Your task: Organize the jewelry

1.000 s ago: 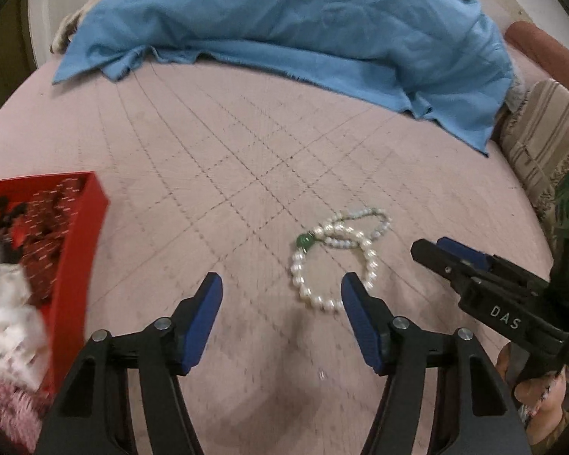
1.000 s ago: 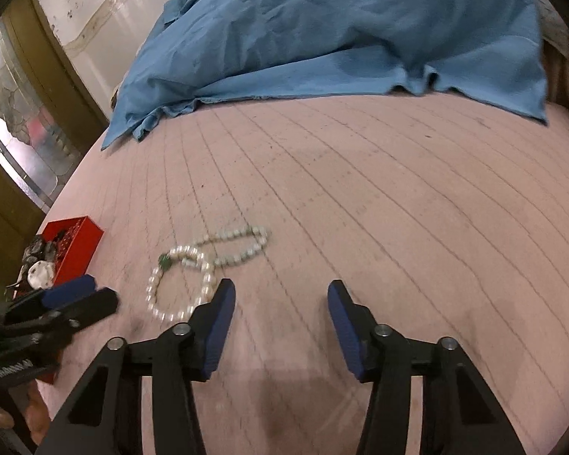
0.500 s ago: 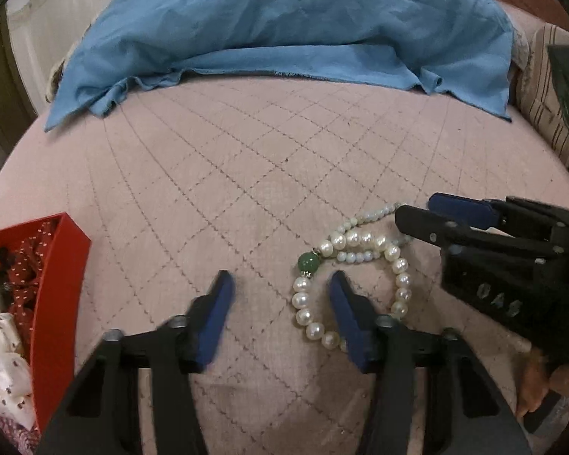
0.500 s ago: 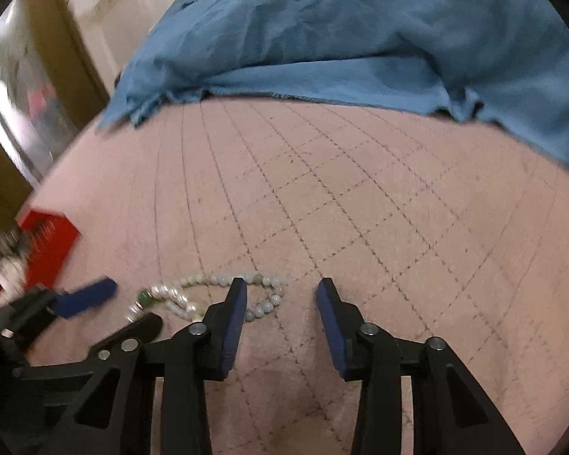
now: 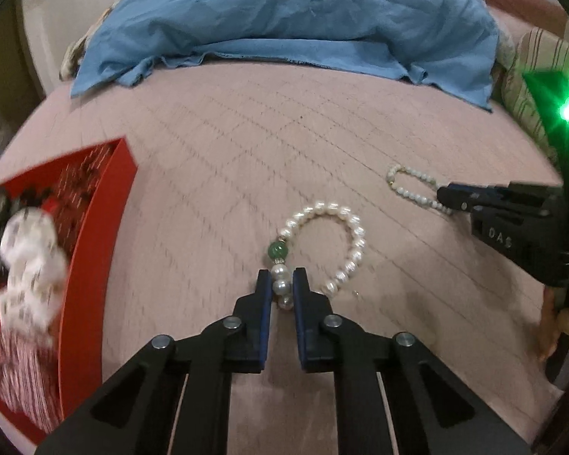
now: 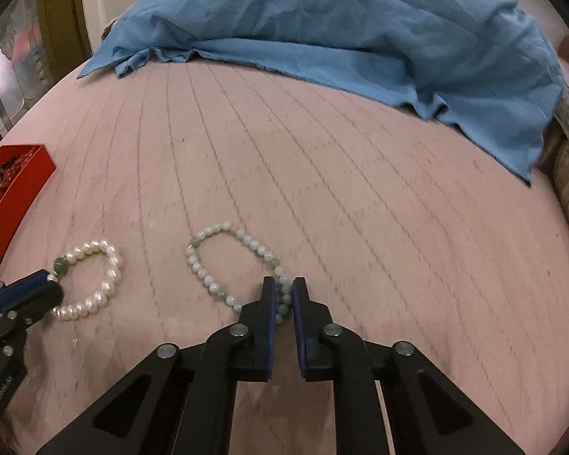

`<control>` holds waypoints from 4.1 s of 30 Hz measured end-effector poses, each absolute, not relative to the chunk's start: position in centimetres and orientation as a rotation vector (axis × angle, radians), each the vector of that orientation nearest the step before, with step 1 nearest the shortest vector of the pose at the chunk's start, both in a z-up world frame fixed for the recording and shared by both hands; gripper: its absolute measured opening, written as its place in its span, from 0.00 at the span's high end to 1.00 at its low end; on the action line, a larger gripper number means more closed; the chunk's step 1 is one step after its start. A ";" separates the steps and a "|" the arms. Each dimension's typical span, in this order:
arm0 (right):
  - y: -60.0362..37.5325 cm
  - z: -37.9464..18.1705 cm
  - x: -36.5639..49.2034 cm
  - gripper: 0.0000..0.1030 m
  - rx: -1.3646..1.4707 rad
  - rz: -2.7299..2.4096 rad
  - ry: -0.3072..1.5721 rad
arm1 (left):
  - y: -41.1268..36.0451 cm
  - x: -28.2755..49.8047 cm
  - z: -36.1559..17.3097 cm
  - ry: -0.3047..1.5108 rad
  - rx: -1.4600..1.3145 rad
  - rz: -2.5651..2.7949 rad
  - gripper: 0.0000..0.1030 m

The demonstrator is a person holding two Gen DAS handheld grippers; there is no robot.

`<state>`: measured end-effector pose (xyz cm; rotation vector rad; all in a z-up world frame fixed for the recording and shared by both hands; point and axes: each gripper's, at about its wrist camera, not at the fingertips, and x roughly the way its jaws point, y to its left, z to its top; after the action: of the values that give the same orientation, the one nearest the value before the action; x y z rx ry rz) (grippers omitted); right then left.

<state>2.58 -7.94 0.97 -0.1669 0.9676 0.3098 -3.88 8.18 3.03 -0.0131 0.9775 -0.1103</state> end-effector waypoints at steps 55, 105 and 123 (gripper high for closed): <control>-10.3 3.1 -3.8 0.93 0.075 0.398 0.863 | 8.6 -5.3 5.7 0.932 -0.047 -0.215 1.00; -10.2 4.1 -7.3 0.94 0.080 0.407 0.826 | 7.7 -5.0 5.7 0.957 -0.004 -0.269 0.91; -10.3 7.9 -12.6 0.94 0.147 0.407 0.733 | 12.4 -13.3 13.5 0.807 -0.099 -0.224 0.91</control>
<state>-12.65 -10.31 7.91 0.1470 0.7326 0.4071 -13.32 12.39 13.45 -0.0992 0.8074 -0.2241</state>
